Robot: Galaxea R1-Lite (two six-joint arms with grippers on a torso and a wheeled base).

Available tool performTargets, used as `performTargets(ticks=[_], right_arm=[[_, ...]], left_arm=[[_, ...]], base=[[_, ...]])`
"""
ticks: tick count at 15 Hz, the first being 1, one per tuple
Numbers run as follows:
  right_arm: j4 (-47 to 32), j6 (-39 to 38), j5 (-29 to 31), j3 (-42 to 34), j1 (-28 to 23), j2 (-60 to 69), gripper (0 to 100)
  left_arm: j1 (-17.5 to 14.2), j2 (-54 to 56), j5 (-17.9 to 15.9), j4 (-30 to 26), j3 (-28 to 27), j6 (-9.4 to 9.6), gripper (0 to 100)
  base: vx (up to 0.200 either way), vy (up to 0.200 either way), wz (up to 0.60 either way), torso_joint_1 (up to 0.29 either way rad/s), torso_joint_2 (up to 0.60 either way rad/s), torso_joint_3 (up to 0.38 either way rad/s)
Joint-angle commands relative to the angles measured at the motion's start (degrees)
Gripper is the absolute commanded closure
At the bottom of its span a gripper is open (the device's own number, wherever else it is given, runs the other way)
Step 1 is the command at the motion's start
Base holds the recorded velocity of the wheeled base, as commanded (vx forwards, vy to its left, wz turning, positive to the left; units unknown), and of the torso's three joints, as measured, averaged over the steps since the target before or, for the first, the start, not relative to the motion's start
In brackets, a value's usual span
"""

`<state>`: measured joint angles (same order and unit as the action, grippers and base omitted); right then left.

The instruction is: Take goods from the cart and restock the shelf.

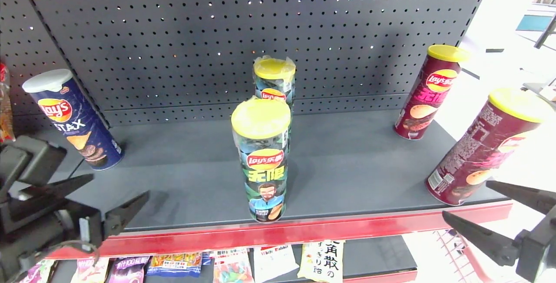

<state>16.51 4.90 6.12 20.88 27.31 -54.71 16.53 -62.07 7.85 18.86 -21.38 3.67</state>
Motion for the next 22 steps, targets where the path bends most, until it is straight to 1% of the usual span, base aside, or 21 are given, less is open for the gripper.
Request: performTargets(ticks=[1,2,3,4,5,6,7,8,9,11,12,14,15,22], right_arm=[[-0.9,-0.2,1.4,-0.9,-8.6,4.7,0],[-2.0,-0.1,0.2,-0.6,-14.7,4.8,0],[-2.1,-0.1,0.1,-0.6,-15.0,4.8,0],[-2.9,-0.2,-3.8,-0.5,-22.0,4.9,0],[-3.0,-0.2,-4.7,-1.0,-24.8,4.6,0],[-2.9,-0.1,-5.9,-2.8,-27.7,4.5,0],[-2.9,0.2,-7.0,-3.0,-28.3,5.1,0],[-2.9,0.3,-7.2,-3.0,-28.3,5.1,0],[-2.6,0.5,-7.3,-2.5,-28.2,4.8,0],[-2.8,0.5,-7.3,-3.0,-28.2,5.1,0],[-2.8,0.4,-7.2,-3.0,-28.4,5.2,0],[-2.7,0.3,-7.2,-3.0,-29.7,5.2,0],[-2.8,0.4,-7.2,-3.0,-30.6,5.1,0],[-3.0,0.5,-7.3,-3.5,-30.5,5.1,0]], left_arm=[[-6.9,12.1,5.7,-12.3,-2.4,-0.94,0],[-6.6,15.0,5.3,-15.8,-2.0,-0.59,0],[-6.5,15.1,5.3,-15.9,-1.9,-0.59,0],[-6.6,16.5,6.1,-16.8,-0.8,0.64,0],[-6.6,16.5,5.6,-16.9,-1.0,0.73,0],[-6.7,16.0,5.8,-16.7,-1.7,2.40,0],[-6.6,15.7,5.7,-16.7,-3.0,5.03,0],[-6.6,15.5,5.6,-16.7,-3.3,6.17,0],[-6.6,15.3,5.5,-16.6,-3.4,7.76,0],[-6.7,14.8,3.8,-16.6,-2.5,7.23,0],[-6.7,14.9,3.5,-16.4,-1.8,6.70,0],[-6.7,15.3,3.3,-16.1,-1.6,6.70,0],[-6.7,15.3,3.3,-16.1,-2.0,6.70,0],[-6.7,16.4,3.5,-16.1,-1.6,6.79,0]], base=[[0.000,0.000,0.00,0.000,0.00,0.000],[0.000,0.000,0.00,0.000,0.00,0.000],[0.000,0.000,0.00,0.000,0.00,0.000],[0.000,0.000,0.00,0.000,0.00,0.000],[0.000,0.000,0.00,0.000,0.00,0.000],[0.000,0.000,0.00,0.000,0.00,0.000],[0.000,0.000,0.00,0.000,0.00,0.000],[0.000,0.000,0.00,0.000,0.00,0.000],[0.000,0.000,0.00,0.000,0.00,0.000],[0.000,0.000,0.00,0.000,0.00,0.000],[0.000,0.000,0.00,0.000,0.00,0.000],[0.000,0.000,0.00,0.000,0.00,0.000],[-0.200,0.000,0.00,0.002,0.00,0.002],[-0.200,0.000,0.00,0.001,0.00,0.002]])
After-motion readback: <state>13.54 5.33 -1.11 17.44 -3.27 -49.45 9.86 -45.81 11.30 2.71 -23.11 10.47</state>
